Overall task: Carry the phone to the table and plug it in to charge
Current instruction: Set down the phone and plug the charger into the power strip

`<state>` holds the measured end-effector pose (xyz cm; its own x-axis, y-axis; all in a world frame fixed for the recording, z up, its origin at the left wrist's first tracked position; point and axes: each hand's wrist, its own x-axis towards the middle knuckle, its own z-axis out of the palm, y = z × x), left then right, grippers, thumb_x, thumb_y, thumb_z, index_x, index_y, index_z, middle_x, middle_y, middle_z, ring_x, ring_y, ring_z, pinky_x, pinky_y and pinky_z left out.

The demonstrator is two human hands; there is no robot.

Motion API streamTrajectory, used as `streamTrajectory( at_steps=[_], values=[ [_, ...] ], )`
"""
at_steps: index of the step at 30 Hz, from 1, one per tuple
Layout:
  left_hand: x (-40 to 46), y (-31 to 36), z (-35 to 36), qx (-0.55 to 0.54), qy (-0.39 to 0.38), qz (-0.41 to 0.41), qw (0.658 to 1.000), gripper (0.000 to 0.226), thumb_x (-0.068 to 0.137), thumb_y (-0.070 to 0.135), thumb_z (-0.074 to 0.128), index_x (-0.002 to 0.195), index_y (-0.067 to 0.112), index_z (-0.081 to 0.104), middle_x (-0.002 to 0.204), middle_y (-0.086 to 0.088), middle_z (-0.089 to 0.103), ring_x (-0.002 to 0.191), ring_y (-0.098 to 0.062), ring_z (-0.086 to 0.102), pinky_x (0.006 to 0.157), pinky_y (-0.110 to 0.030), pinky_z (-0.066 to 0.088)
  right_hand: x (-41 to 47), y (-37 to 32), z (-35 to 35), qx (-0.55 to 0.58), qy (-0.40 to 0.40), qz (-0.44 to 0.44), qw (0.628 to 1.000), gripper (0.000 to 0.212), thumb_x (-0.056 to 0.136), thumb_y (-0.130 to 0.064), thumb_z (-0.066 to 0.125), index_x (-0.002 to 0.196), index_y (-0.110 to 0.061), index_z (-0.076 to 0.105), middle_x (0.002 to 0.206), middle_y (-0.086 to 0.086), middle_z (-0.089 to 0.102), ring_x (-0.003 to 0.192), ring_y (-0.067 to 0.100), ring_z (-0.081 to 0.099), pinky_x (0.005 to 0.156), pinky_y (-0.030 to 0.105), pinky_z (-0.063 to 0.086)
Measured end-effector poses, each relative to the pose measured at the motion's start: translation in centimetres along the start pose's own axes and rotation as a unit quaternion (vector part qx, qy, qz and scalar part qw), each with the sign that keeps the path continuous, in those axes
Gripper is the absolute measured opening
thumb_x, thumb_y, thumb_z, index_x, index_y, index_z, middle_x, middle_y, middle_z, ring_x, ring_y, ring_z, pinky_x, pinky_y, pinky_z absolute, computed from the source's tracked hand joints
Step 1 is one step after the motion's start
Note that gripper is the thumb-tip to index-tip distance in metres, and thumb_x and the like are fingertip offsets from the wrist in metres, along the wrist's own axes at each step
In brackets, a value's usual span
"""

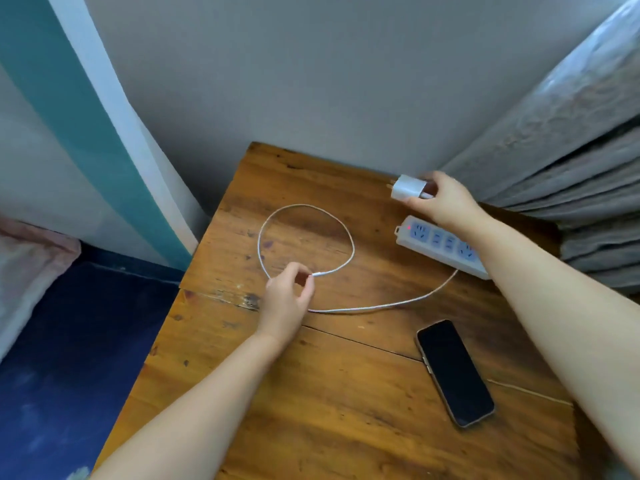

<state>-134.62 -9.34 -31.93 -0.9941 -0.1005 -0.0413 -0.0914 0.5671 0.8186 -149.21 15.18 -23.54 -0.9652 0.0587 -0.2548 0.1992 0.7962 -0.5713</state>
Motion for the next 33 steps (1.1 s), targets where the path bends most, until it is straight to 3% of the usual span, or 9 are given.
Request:
streamTrajectory(
  at_steps=[4, 7, 10, 15, 20, 25, 33],
  values=[
    [1.3, 3.5, 2.1, -0.111, 0.032, -0.036, 0.993, 0.008, 0.086, 0.011, 0.061, 0.080, 0.016, 0.061, 0.077, -0.002, 0.070, 0.075, -0.015, 0.065, 0.072, -0.023, 0.049, -1.5, 5.2, -3.6, -0.117, -0.016, 0.052, 0.992, 0.055, 0.080, -0.029, 0.071, 0.127, -0.010, 0.051, 0.122, 0.014, 0.059, 0.104, 0.027, 0.056, 0.077, 0.031, 0.041],
    [1.4, 4.9, 3.7, -0.113, 0.007, -0.015, 0.994, 0.008, 0.085, 0.010, 0.061, 0.079, 0.014, 0.062, 0.076, -0.002, 0.070, 0.074, -0.013, 0.063, 0.069, -0.013, 0.044, -2.0, 7.4, -4.0, -0.198, -0.055, 0.037, 0.978, 0.057, 0.076, -0.030, 0.074, 0.125, -0.010, 0.054, 0.119, 0.013, 0.061, 0.105, 0.028, 0.057, 0.084, 0.035, 0.046],
    [1.4, 5.1, 4.8, -0.094, -0.015, -0.010, 0.995, 0.005, 0.085, 0.010, 0.062, 0.080, 0.011, 0.063, 0.077, -0.003, 0.069, 0.074, -0.015, 0.062, 0.069, -0.017, 0.044, -1.9, 8.3, -4.2, -0.262, -0.080, 0.033, 0.961, 0.052, 0.076, -0.029, 0.074, 0.123, -0.012, 0.056, 0.114, 0.012, 0.059, 0.099, 0.027, 0.057, 0.081, 0.040, 0.051],
    [1.0, 4.7, 5.9, -0.079, -0.024, -0.011, 0.997, 0.005, 0.085, 0.010, 0.062, 0.080, 0.009, 0.063, 0.075, -0.003, 0.067, 0.071, -0.016, 0.059, 0.062, -0.006, 0.038, -1.4, 8.3, -4.6, -0.302, -0.105, 0.025, 0.947, 0.049, 0.078, -0.028, 0.073, 0.122, -0.013, 0.057, 0.108, 0.009, 0.061, 0.091, 0.024, 0.058, 0.077, 0.038, 0.053],
    [0.7, 4.5, 6.5, -0.080, -0.025, -0.014, 0.996, 0.006, 0.085, 0.011, 0.063, 0.080, 0.013, 0.063, 0.076, -0.001, 0.067, 0.072, -0.014, 0.060, 0.063, -0.003, 0.039, -1.2, 7.4, -4.9, -0.348, -0.147, 0.024, 0.926, 0.047, 0.079, -0.027, 0.071, 0.121, -0.011, 0.057, 0.103, 0.008, 0.062, 0.088, 0.024, 0.059, 0.075, 0.038, 0.053],
    [0.1, 4.6, 6.8, -0.081, -0.029, -0.010, 0.996, 0.005, 0.085, 0.012, 0.063, 0.081, 0.015, 0.063, 0.076, 0.001, 0.066, 0.073, -0.012, 0.060, 0.064, -0.004, 0.041, -0.9, 5.2, -4.2, -0.402, -0.176, 0.015, 0.898, 0.031, 0.079, -0.030, 0.071, 0.098, -0.007, 0.063, 0.077, 0.004, 0.056, 0.067, 0.019, 0.055, 0.054, 0.030, 0.043],
    [-0.9, 4.6, 6.4, -0.108, -0.027, -0.028, 0.993, 0.009, 0.085, 0.011, 0.062, 0.079, 0.018, 0.062, 0.076, 0.001, 0.067, 0.074, -0.011, 0.061, 0.065, -0.009, 0.044, -0.3, 4.4, -2.0, -0.452, -0.185, -0.016, 0.873, 0.025, 0.083, -0.020, 0.068, 0.100, -0.003, 0.062, 0.092, 0.009, 0.053, 0.071, 0.020, 0.052, 0.062, 0.030, 0.044]
  ],
)
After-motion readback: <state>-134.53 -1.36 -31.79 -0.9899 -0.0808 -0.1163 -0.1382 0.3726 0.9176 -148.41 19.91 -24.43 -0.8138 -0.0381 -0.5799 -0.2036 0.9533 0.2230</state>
